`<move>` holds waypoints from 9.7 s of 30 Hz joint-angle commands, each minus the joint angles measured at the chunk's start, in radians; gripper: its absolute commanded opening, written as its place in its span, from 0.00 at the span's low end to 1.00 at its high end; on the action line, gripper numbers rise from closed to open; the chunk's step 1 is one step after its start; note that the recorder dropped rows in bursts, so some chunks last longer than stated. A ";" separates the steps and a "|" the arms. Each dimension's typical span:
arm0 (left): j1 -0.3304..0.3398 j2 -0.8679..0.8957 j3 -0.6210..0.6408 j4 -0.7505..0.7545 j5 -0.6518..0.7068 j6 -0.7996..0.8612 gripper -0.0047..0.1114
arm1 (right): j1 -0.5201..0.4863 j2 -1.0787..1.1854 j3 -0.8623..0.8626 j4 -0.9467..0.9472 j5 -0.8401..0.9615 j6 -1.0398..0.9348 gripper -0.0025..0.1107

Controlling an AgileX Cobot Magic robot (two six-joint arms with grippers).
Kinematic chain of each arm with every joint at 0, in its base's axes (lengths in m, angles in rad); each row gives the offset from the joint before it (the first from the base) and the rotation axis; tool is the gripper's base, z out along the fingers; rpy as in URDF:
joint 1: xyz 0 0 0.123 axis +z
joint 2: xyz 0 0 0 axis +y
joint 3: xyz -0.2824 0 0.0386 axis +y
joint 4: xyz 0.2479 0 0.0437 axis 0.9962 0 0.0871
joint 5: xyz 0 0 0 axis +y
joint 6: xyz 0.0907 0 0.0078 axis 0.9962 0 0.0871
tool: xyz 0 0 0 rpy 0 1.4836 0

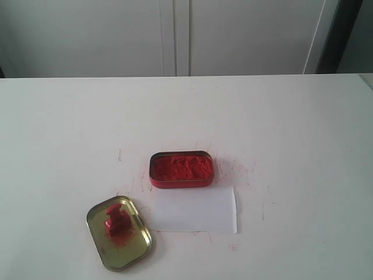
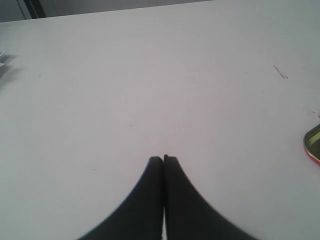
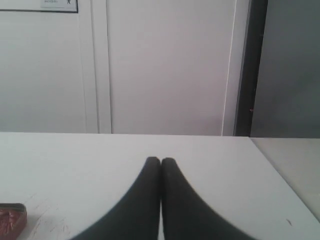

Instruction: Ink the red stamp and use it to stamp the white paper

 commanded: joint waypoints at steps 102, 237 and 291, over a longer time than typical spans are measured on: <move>-0.003 0.000 0.002 -0.006 0.000 -0.004 0.04 | -0.003 1.174 -0.905 0.235 0.805 -0.173 0.02; -0.003 0.000 0.002 -0.006 0.000 -0.004 0.04 | 0.926 2.280 -1.890 0.036 1.100 -1.192 0.02; -0.003 0.000 0.002 -0.006 0.000 -0.004 0.04 | 0.598 2.240 -1.894 0.033 1.076 -0.194 0.02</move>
